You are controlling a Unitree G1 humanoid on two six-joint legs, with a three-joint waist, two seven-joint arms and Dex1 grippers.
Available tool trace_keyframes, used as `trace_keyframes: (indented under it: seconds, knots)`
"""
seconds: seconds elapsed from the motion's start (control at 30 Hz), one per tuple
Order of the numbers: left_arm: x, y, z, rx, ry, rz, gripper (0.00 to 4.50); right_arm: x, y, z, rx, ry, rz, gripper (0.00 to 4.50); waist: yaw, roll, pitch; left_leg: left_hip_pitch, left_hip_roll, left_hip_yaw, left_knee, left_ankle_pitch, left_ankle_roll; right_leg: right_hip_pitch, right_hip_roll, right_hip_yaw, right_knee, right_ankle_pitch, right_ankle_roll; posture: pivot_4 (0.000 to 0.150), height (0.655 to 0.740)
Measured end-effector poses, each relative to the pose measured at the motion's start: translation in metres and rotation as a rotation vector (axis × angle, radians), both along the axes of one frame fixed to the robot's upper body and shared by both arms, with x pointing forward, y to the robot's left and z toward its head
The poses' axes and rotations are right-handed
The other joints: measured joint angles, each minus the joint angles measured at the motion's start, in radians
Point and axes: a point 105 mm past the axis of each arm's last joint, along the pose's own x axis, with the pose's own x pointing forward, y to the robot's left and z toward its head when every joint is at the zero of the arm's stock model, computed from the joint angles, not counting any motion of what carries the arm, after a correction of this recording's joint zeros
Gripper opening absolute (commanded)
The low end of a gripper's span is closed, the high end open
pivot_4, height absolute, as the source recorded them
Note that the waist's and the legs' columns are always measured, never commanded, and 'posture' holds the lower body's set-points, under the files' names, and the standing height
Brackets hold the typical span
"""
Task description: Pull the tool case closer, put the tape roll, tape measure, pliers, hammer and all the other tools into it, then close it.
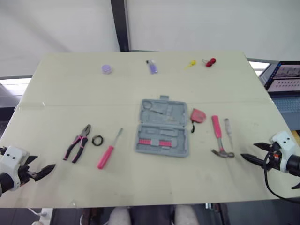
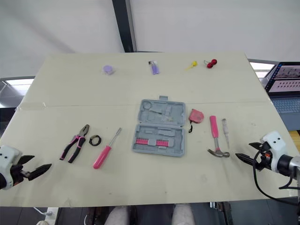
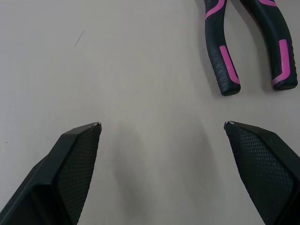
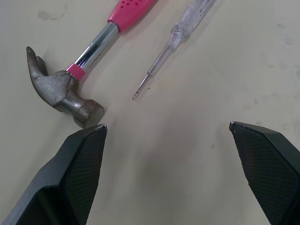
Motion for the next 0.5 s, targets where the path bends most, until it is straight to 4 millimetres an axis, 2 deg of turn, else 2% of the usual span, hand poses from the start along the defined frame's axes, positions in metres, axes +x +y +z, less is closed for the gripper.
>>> trace_keyframes:
  seconds: [0.5]
  knots:
    - [0.0032,0.0023,0.0005,0.001,-0.015,-0.001,4.5,0.0057,0.0012,0.0069,-0.012,-0.039,0.013,4.43,0.0,0.0,0.0,0.0,0.0,0.0,0.0,0.0,0.0,0.0,0.0,0.0,0.0,0.0,0.0,0.15,0.74]
